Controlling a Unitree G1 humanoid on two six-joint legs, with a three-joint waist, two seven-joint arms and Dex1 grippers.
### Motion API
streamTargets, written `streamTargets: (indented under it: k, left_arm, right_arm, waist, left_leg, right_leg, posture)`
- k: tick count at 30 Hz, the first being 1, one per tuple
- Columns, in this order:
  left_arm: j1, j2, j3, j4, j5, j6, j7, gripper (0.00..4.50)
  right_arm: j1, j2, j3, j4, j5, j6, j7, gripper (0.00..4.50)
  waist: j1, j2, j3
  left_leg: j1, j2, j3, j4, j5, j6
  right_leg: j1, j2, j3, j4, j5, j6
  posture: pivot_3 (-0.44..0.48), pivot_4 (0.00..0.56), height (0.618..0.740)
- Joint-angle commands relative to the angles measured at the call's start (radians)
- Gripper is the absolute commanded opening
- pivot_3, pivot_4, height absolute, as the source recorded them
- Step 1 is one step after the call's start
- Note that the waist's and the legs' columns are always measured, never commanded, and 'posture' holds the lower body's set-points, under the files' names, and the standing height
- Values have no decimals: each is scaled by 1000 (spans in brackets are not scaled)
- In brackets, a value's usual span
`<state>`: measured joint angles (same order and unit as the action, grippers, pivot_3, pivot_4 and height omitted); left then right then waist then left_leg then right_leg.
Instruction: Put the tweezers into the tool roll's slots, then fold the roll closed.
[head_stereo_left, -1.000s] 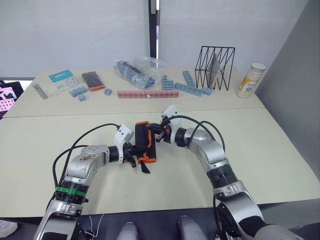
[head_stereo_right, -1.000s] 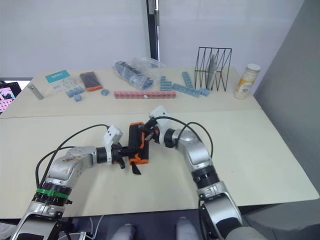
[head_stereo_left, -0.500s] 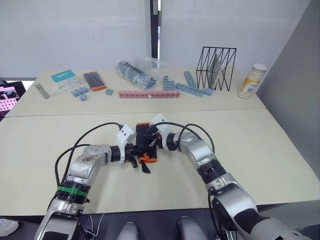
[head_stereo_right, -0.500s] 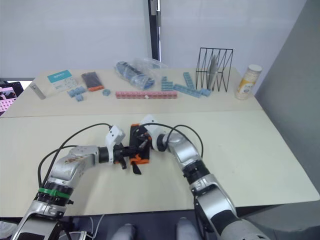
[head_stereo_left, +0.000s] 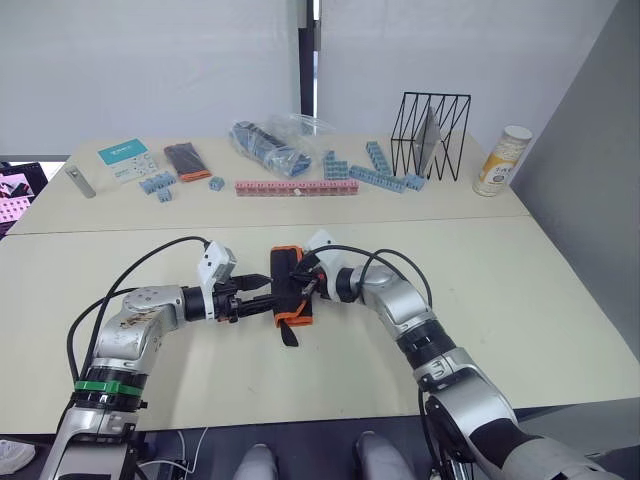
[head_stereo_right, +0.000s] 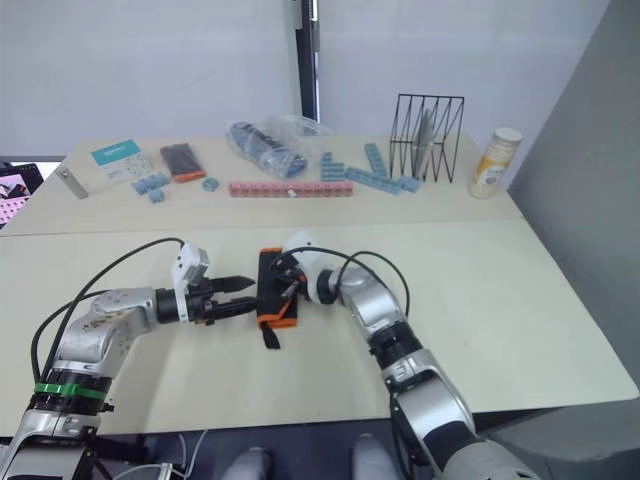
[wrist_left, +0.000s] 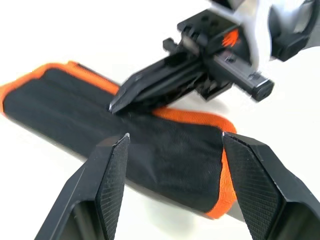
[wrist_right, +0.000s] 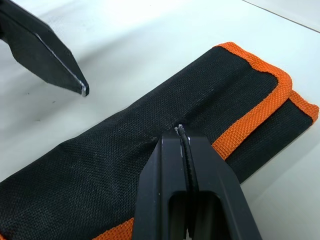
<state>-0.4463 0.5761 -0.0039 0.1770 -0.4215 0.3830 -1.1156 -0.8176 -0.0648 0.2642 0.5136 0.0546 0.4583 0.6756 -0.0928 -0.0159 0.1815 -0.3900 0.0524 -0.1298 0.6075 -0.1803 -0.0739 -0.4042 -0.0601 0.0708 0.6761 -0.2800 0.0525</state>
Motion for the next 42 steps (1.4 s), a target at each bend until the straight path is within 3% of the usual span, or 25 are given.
streamTargets:
  k: [1, 8, 19, 35, 42]
  left_arm:
    - [-28, -18, -23, 22, 26, -75, -30, 2343]
    - [-57, -76, -109, 179, 148, -195, -24, 29]
    - [-18, -68, -166, 288, 242, -285, -24, 7]
    - [16, -45, -156, 231, 245, -275, 2, 7]
    - [29, -39, -154, 213, 247, -268, 11, 7]
  right_arm:
    - [32, 1, 17, 24, -16, 46, -2, 0]
    - [45, -1, 19, 3, -15, 53, 2, 0]
    - [59, -3, 43, -30, -23, 44, 36, 0]
    - [-200, 76, -74, 531, -43, -230, -118, 0]
    - [-280, 101, -112, 673, -51, -295, -161, 0]
  waist:
    - [0, 0, 0]
    - [-1, 0, 0]
    - [-3, 0, 0]
    - [-16, 1, -1]
    - [-13, 1, -1]
  left_leg:
    - [0, 0, 0, 0, 0, 0]
    - [-1, 0, 0, -1, 0, 0]
    - [0, 0, 0, -1, 0, 0]
    - [9, 0, 0, -1, 2, 3]
    - [6, -1, -1, -2, 2, 3]
  right_leg:
    - [0, 0, 0, 0, 0, 0]
    - [-1, 0, 0, -1, 0, 0]
    - [1, 0, 0, -2, 0, 0]
    - [5, 1, 1, -1, 1, -1]
    - [4, 1, 2, -1, 1, 0]
  posture:
    - [0, 150, 702]
    - [0, 150, 702]
    - [0, 150, 702]
    - [0, 150, 702]
    - [0, 150, 702]
